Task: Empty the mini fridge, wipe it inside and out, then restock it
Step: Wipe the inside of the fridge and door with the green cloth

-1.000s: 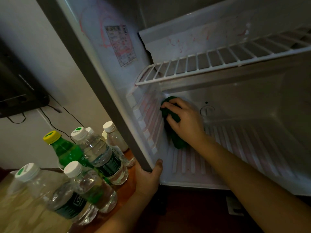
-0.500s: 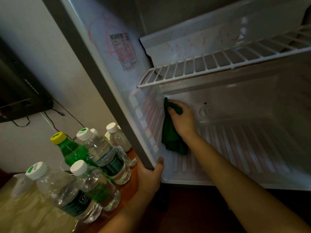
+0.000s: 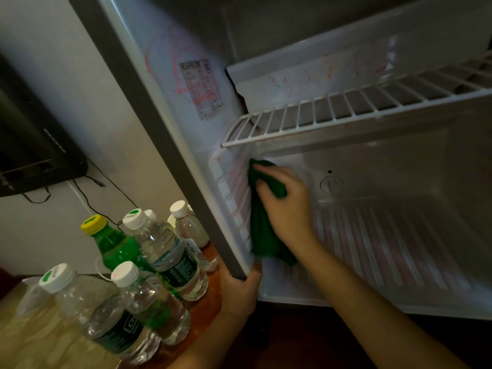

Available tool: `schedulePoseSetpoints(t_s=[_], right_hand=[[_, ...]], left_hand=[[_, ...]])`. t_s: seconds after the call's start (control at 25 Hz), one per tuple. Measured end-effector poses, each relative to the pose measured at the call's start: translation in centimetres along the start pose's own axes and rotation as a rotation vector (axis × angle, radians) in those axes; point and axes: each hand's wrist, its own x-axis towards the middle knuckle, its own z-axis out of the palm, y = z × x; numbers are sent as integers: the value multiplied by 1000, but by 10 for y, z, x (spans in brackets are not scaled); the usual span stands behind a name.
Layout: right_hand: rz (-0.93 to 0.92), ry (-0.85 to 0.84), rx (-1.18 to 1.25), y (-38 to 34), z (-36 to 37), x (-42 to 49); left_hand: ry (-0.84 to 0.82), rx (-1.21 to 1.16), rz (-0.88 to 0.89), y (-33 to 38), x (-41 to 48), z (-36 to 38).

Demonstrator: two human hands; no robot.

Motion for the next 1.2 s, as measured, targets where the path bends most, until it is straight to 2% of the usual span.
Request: schedulePoseSetpoints(t_s=[0.08,0.16,0.24,0.36,0.52,0.6,0.68,0.76,0.8,0.92,0.96,1.0,1.12,1.2], right_hand=[[-170,-50,49,-21,-1,-33],[-276,-62,-22,-21,-1,-31],[-194,-8,-112,-8,1,9],[-40,5,-72,-8,1,20],[-178,-110,45,-35,-4,-57],[-223,-54,-7,-32,0,-35],[-109,43,-35,-24,4,16],[-5,51,-18,-23,8,26],[-3,32,2,-27,7,12],[-191,-74,95,-43,2,-42],[-221,-77,81,-42,1,-35],[-206,-62,38,-37,3,-18],[15,38,3,-25,5,37],[41,16,41,-29,8,15]], left_hand=[[-107,20,-16,-8,5,0],[-102,33,-44,-5,3,0],[-28,18,-3,-9,1,1],[24,12,-54,-4,-1,2],[-39,56,8,-5,2,2],[-58,53,-1,-7,2,1],[6,79,1,-6,0,1],[28,95,3,-4,-1,0],[-6,97,12,-1,0,-2],[-94,70,7,1,4,0],[-64,91,-11,-2,4,-1],[-31,117,-28,-6,4,-1],[73,203,-35,-8,1,0],[60,205,-6,-4,1,1]])
